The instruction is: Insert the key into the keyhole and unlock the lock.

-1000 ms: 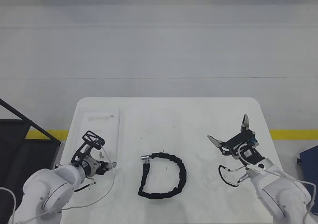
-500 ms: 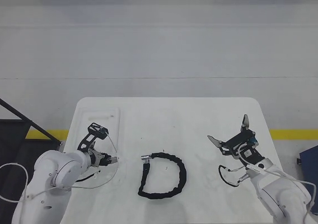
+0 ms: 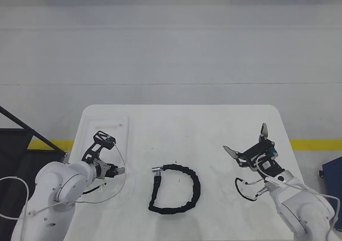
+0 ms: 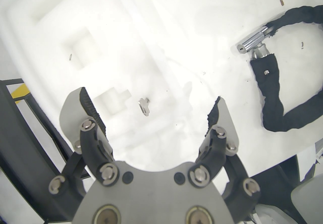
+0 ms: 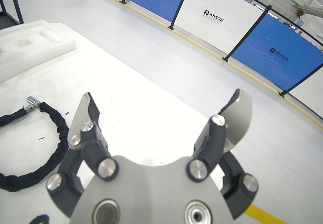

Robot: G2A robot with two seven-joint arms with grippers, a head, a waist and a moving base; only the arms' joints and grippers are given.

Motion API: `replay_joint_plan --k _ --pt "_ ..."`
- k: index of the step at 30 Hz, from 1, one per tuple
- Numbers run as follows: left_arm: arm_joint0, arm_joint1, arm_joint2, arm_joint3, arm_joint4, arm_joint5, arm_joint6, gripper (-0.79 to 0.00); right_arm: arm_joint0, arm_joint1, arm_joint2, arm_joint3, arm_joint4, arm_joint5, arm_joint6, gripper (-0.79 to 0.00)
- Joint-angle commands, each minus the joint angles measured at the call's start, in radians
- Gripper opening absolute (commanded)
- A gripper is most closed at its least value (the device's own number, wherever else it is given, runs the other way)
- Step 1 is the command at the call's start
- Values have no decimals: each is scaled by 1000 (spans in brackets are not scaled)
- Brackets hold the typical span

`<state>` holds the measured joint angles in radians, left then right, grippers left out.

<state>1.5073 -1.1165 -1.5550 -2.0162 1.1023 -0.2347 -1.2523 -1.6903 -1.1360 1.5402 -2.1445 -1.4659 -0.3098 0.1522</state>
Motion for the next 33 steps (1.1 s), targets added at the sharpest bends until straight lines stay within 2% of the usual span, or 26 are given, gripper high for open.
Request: replay_joint_plan --k 1,4,7,9,12,16,18,21,25,30,33 --pt "-1 1 7 -10 22 -12 3 0 0 0 0 0 0 0 0 0" --pt "-18 3 49 -55 25 -47 -46 0 0 0 0 0 0 0 0 0" --pt "-104 9 43 -51 -138 -98 -229 0 0 0 0 0 0 0 0 0" --pt "-152 21 78 -21 -209 -50 -284 0 0 0 0 0 0 0 0 0" --pt "-223 59 142 98 -357 -49 -284 0 0 0 0 0 0 0 0 0" --pt "-328 121 212 245 -475 -37 -284 0 0 0 0 0 0 0 0 0" --pt "-375 150 250 300 -519 -14 -284 0 0 0 0 0 0 0 0 0" --pt "-418 189 292 331 -589 9 -284 0 0 0 0 0 0 0 0 0" --pt "-419 244 293 291 -636 43 -284 0 0 0 0 0 0 0 0 0" --pt "-364 305 253 208 -703 70 -284 0 0 0 0 0 0 0 0 0" --pt "-327 333 235 187 -722 81 -284 0 0 0 0 0 0 0 0 0"
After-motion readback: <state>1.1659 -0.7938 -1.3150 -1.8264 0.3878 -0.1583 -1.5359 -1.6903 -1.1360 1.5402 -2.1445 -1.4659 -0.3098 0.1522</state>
